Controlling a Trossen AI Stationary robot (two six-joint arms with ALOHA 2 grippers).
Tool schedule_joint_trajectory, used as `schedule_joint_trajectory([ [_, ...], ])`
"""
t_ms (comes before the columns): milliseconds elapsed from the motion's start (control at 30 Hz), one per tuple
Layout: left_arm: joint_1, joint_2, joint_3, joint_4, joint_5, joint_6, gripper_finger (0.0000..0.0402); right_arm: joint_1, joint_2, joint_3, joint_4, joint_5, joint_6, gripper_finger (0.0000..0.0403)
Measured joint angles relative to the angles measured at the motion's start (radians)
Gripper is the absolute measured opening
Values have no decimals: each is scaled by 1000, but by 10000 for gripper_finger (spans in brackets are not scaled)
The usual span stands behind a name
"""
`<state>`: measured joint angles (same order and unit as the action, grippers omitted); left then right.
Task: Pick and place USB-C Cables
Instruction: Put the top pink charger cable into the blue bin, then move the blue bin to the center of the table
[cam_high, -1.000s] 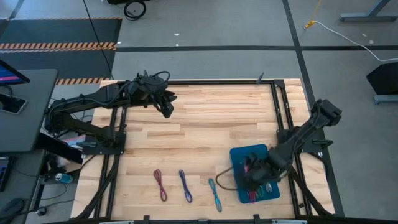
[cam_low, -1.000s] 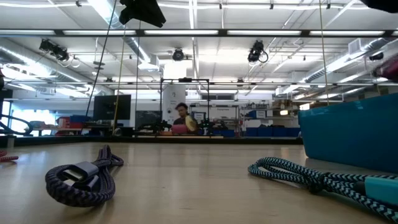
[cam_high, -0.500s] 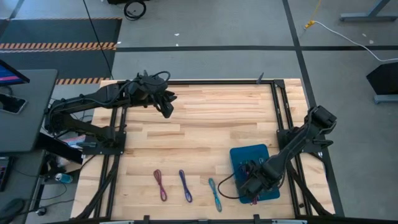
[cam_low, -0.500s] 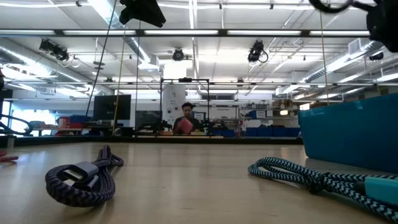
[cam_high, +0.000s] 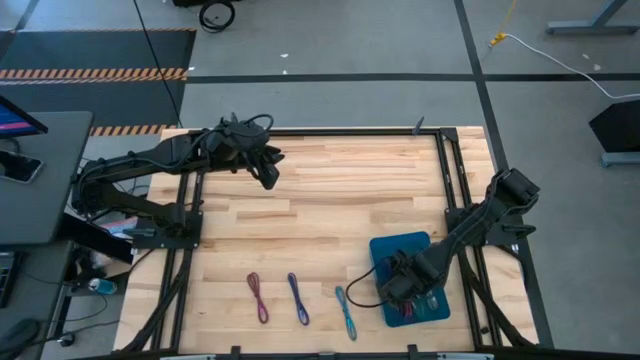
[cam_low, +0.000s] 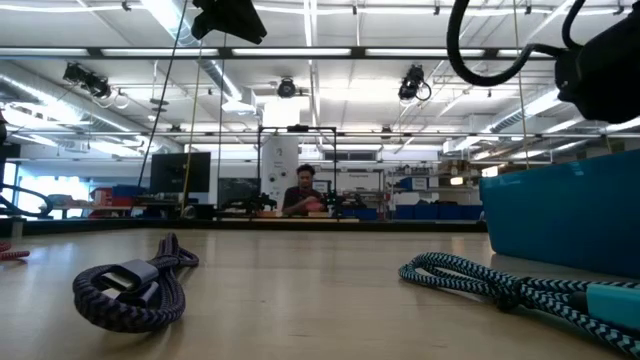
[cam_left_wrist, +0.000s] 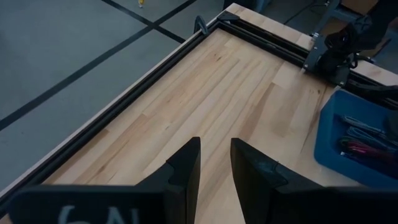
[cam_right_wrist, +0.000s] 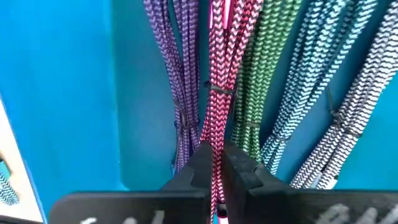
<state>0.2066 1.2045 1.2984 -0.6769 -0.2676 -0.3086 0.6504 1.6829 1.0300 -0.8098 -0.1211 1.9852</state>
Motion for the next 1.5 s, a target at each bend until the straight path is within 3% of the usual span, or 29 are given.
schedule_joint_trajectory([
  [100, 0, 0, 0, 0, 0, -13, 94, -8, 0, -1, 22, 0, -18, 32],
  [333, 0, 0, 0, 0, 0, -21, 94, -32, 0, -1, 5, -17, -37, 129],
  [533, 0, 0, 0, 1, 0, -21, 94, -85, -60, -1, 22, -71, -90, 158],
  [600, 0, 8, 0, 7, -1, -21, 94, -114, -107, -1, 40, -26, -113, 159],
  [700, 0, 34, 0, 28, -1, -20, 94, -164, -192, -1, 107, 138, -182, 160],
  [867, -3, 127, 1, 97, 8, -22, 94, -244, -349, 0, 290, 447, -466, 161],
  [1000, -15, 230, 1, 173, 133, -52, 94, -296, -480, 0, 505, 572, -807, 160],
  [1167, -68, 374, 0, 316, 299, -75, 94, -328, -627, 1, 836, 592, -1277, 159],
  [1267, -105, 460, 0, 479, 361, -96, 94, -329, -702, 2, 948, 570, -1502, 159],
  [1367, -138, 534, 0, 635, 397, -131, 91, -329, -764, 2, 955, 568, -1614, 158],
  [1500, -168, 609, 48, 592, 399, -139, 76, -333, -815, 1, 914, 568, -1651, 158],
])
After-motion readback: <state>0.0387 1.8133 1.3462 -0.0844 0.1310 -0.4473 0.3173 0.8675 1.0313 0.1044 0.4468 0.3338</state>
